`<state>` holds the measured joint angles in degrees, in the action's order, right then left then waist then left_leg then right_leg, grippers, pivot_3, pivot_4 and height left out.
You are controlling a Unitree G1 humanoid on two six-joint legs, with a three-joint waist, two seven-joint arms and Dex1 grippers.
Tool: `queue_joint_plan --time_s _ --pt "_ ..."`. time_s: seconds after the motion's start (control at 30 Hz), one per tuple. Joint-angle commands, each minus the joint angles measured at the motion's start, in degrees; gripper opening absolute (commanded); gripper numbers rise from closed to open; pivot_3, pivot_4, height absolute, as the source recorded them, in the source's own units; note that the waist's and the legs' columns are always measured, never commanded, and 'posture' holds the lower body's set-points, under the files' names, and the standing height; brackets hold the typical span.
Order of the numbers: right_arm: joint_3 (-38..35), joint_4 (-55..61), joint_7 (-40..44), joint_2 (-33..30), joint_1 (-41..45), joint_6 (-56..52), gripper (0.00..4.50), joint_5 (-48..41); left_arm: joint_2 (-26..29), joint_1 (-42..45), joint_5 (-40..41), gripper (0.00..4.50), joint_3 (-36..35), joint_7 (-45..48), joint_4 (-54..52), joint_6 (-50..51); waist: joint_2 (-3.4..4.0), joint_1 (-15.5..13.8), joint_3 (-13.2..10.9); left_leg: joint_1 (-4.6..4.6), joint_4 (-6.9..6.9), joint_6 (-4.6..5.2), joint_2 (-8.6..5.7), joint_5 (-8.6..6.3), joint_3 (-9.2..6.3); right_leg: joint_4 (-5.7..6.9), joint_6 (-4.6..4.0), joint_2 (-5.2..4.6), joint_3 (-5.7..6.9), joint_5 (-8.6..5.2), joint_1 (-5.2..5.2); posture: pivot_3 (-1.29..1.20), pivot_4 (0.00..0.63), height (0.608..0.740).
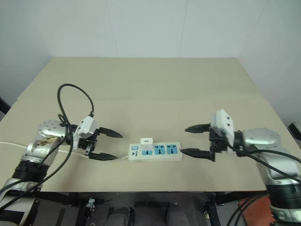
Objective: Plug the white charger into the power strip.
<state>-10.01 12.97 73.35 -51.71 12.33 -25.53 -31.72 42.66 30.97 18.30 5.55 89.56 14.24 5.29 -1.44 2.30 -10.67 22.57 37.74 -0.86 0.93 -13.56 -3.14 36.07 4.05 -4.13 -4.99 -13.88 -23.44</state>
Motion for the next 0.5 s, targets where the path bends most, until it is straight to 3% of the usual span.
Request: queue_joint_plan --time_s 0.03,0.23,0.5 --pt "-6.9 4.0 1.0 -2.9 -5.5 0.0 4.5 -2.1 3.2 -1.4 1.7 4.46 -3.3 0.3 -2.5 0.3 0.0 0.1 0.0 -0.02 0.0 0.0 0.01 0.0 0.0 0.0 0.03 0.01 -0.01 -0.02 0.0 0.0 0.15 0.74" --pt "-12.7 5.5 0.2 -4.1 -12.7 1.1 4.5 -2.0 6.6 -4.2 3.9 4.46 -5.3 0.7 -6.1 2.7 -0.01 0.2 -0.1 -0.06 0.02 0.0 0.02 0.0 0.05 0.0 0.08 0.01 -0.04 -0.03 0.05 0.0 0.15 0.74" --pt "-12.8 5.6 -0.7 -3.9 -14.1 3.4 4.5 -0.5 6.3 -4.7 4.4 4.46 -5.1 -0.8 -8.7 5.1 -0.02 0.1 -0.1 -0.06 0.02 0.0 0.02 0.0 0.05 -0.01 0.09 0.01 -0.03 -0.04 0.06 0.0 0.15 0.74"
